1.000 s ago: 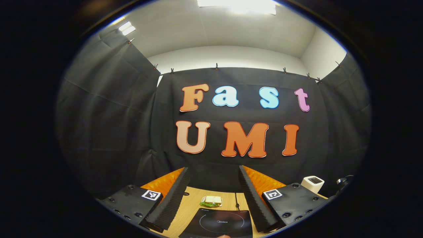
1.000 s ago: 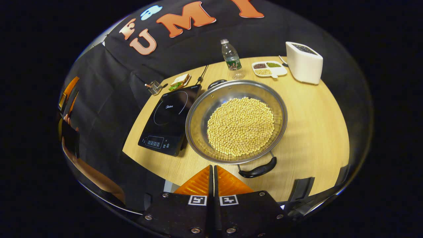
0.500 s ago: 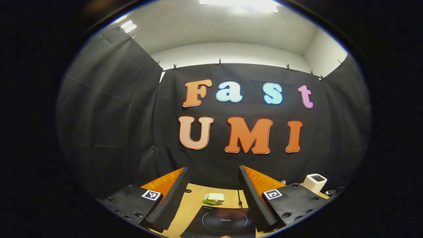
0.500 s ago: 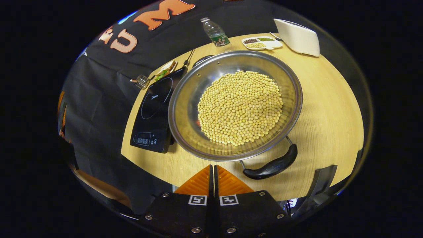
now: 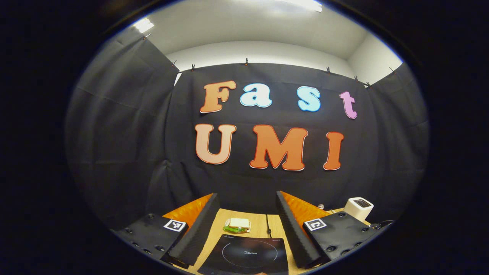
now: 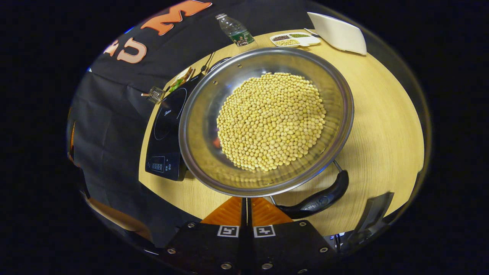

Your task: First push the handle of the pot to place it horizontally, then grasp the pot with both hands and set it on the induction cooktop.

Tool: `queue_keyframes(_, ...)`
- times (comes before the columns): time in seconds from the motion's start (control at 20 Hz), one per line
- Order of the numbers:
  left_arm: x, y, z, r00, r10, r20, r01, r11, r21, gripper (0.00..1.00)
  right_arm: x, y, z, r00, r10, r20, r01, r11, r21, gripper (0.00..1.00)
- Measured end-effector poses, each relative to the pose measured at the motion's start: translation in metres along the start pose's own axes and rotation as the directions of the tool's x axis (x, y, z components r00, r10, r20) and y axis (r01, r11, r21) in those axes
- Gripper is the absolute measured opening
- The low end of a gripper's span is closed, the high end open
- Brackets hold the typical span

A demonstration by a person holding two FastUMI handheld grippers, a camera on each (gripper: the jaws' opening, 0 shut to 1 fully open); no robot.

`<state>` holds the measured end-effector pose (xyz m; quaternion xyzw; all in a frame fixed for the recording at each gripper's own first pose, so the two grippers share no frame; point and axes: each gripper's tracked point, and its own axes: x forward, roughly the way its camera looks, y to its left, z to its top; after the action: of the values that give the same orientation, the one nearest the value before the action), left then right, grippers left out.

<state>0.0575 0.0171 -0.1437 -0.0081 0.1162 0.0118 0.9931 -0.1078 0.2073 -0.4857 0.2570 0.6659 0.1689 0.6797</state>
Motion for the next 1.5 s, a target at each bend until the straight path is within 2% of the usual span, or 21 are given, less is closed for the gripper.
queue_keyframes(0.35,0.02,-0.008,-0.014,0.999,-0.001,-0.032,0.001,1.0,-0.014,0.98,0.006,-0.016,0.015,1.0,-0.029,-0.007,0.029,0.999,0.034,0.0)
queue_keyframes(0.5,0.022,-0.01,-0.019,0.999,-0.008,-0.042,0.007,1.0,-0.015,0.97,0.008,-0.03,0.022,0.998,-0.069,0.0,0.069,0.996,0.052,0.0)
queue_keyframes(0.6,0.024,-0.011,-0.025,0.999,-0.006,-0.05,0.005,1.0,-0.005,0.98,0.013,-0.048,0.027,0.993,-0.119,-0.005,0.12,0.99,0.078,0.0)
queue_keyframes(1.0,0.037,-0.022,-0.042,0.996,-0.028,-0.083,0.031,0.999,0.032,0.98,0.003,-0.085,0.067,0.979,-0.196,0.058,0.183,0.968,0.173,0.0)
queue_keyframes(1.5,0.037,-0.032,-0.07,0.985,-0.069,-0.159,0.078,0.996,0.047,0.97,-0.003,-0.118,0.114,0.957,-0.26,0.126,0.208,0.923,0.325,0.0)
